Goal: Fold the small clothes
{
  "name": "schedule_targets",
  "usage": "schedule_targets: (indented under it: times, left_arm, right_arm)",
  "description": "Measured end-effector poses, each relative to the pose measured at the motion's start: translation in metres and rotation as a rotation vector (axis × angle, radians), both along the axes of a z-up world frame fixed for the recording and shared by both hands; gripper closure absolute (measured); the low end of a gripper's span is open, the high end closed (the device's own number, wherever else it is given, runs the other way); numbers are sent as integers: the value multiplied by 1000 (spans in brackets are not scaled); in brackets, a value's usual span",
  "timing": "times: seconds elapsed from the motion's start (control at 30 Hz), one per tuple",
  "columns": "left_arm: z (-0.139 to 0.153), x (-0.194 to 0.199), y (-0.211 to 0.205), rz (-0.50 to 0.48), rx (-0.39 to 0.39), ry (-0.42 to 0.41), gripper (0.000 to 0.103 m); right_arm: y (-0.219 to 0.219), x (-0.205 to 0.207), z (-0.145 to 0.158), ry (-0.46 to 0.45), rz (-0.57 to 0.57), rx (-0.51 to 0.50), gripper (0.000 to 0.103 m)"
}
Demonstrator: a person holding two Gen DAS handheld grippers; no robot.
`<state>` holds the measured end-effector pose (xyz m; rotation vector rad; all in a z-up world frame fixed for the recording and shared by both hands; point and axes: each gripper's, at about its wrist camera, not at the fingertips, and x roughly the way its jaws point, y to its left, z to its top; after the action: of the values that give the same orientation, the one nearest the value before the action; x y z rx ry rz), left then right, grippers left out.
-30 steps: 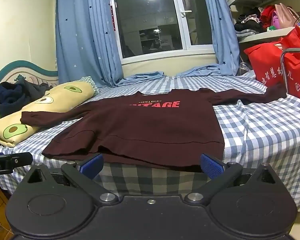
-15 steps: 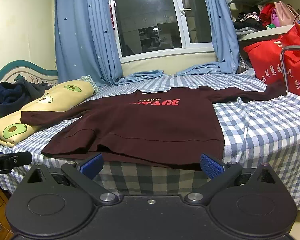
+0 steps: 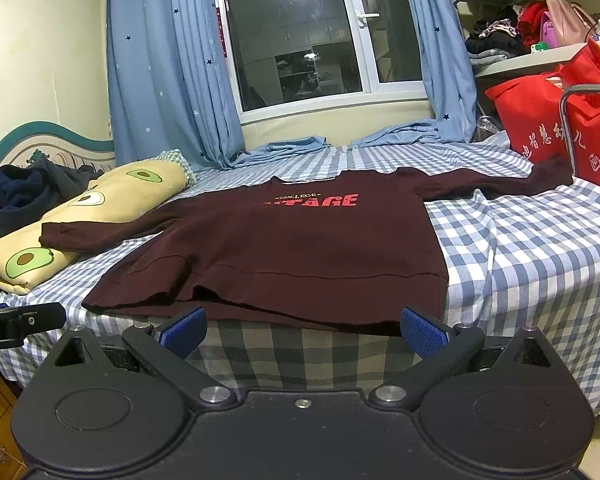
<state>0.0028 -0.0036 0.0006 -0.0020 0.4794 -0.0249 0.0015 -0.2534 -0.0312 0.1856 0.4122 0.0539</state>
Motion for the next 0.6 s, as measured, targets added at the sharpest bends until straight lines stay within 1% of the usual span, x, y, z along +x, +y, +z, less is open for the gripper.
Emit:
schedule_targets:
  times: [0.6]
  left_arm:
    - [-2, 3, 1, -1, 1, 10, 1]
  right_arm:
    - [-1, 2, 0, 11, 2, 7, 0]
